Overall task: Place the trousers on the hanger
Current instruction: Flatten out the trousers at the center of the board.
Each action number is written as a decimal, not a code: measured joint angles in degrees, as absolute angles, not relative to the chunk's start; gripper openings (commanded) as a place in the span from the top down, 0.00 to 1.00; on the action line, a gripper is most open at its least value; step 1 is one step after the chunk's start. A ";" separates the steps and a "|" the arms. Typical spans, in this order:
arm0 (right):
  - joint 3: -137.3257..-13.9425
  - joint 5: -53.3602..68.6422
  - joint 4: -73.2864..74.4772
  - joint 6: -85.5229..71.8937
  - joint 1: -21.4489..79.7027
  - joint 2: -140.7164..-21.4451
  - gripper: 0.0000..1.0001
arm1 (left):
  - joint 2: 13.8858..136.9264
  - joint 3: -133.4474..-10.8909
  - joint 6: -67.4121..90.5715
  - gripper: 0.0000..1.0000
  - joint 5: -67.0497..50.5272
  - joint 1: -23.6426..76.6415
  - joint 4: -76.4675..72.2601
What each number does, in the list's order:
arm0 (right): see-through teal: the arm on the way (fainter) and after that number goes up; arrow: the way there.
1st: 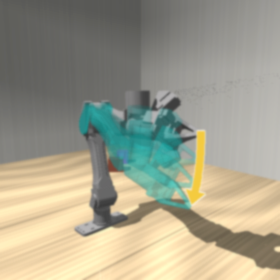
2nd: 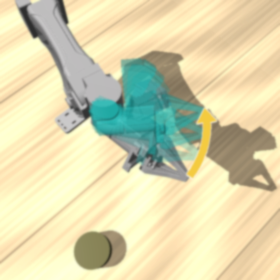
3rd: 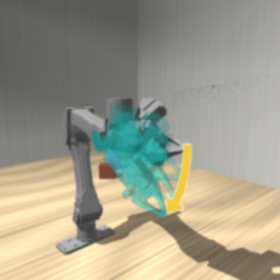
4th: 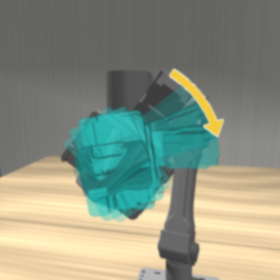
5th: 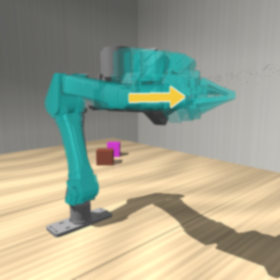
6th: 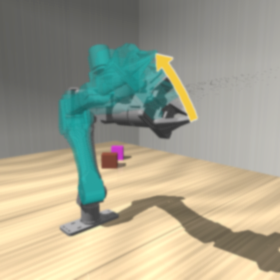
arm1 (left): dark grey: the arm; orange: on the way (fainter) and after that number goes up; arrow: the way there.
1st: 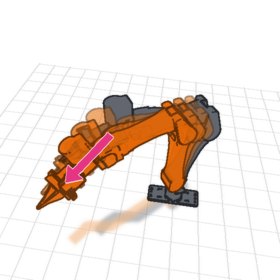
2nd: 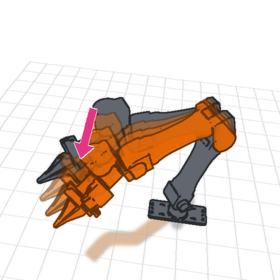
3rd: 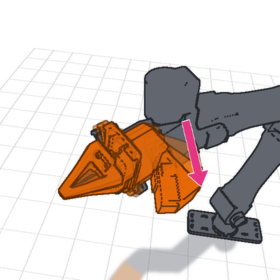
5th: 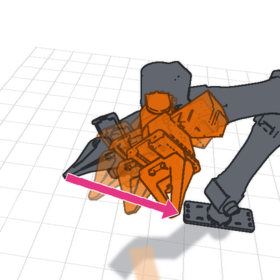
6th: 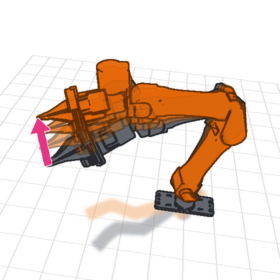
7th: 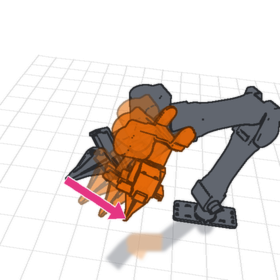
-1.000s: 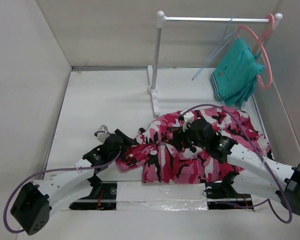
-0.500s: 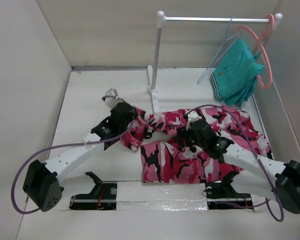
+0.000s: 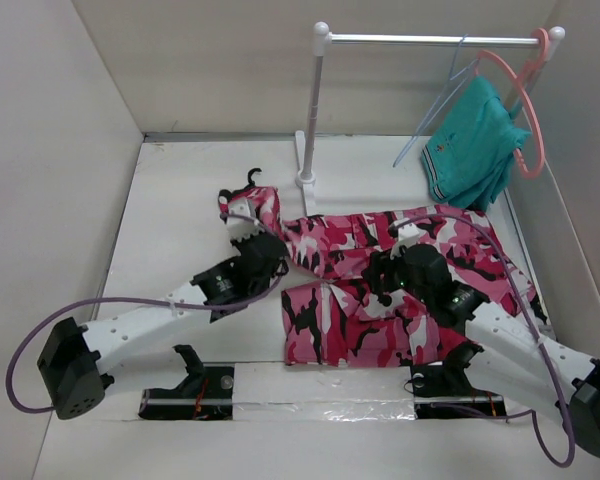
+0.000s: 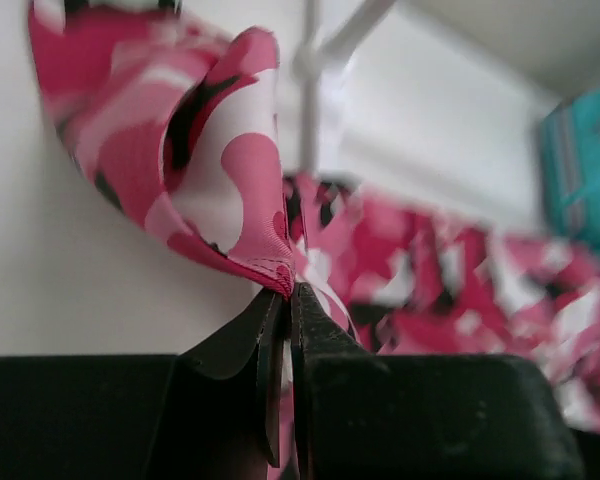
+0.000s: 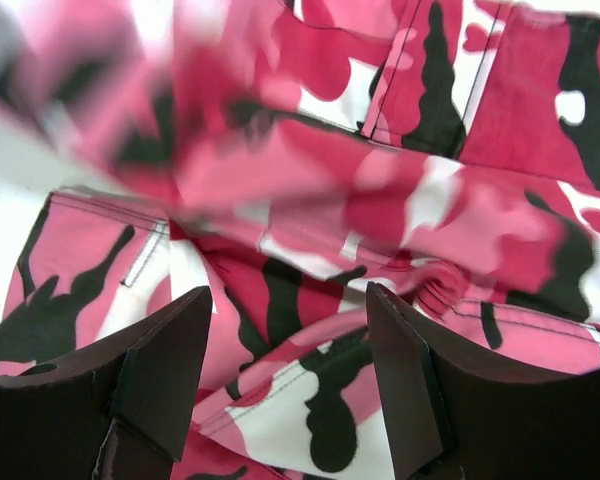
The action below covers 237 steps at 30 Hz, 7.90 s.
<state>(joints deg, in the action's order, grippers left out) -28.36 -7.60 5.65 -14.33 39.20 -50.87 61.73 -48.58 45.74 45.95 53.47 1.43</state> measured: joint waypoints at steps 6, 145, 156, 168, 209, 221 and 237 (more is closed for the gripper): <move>-25.30 -6.13 5.98 -13.30 36.86 -49.17 0.36 | 67.31 -33.98 55.09 0.48 41.04 60.07 6.37; -25.52 5.87 -1.91 -11.55 23.03 -54.19 1.00 | 117.51 -81.45 34.65 1.00 10.24 -9.32 10.55; -33.36 11.07 -2.46 -10.55 22.65 -62.28 0.60 | 124.66 -93.89 35.44 0.62 5.43 -8.78 11.99; -41.67 0.67 3.33 -11.92 64.53 -68.79 0.96 | 99.55 -75.99 38.37 1.00 4.91 -8.49 7.25; -57.93 -49.28 26.30 -33.93 90.56 -62.61 1.00 | 55.46 -55.31 35.66 0.89 -9.52 7.64 -2.22; -24.56 -39.09 36.86 -43.18 52.90 -15.94 0.62 | 59.51 -54.74 35.59 0.88 -12.75 7.68 -3.55; -53.04 -24.23 33.30 -17.56 59.79 -48.14 1.00 | 66.48 -55.44 33.39 0.87 -20.05 10.02 -2.85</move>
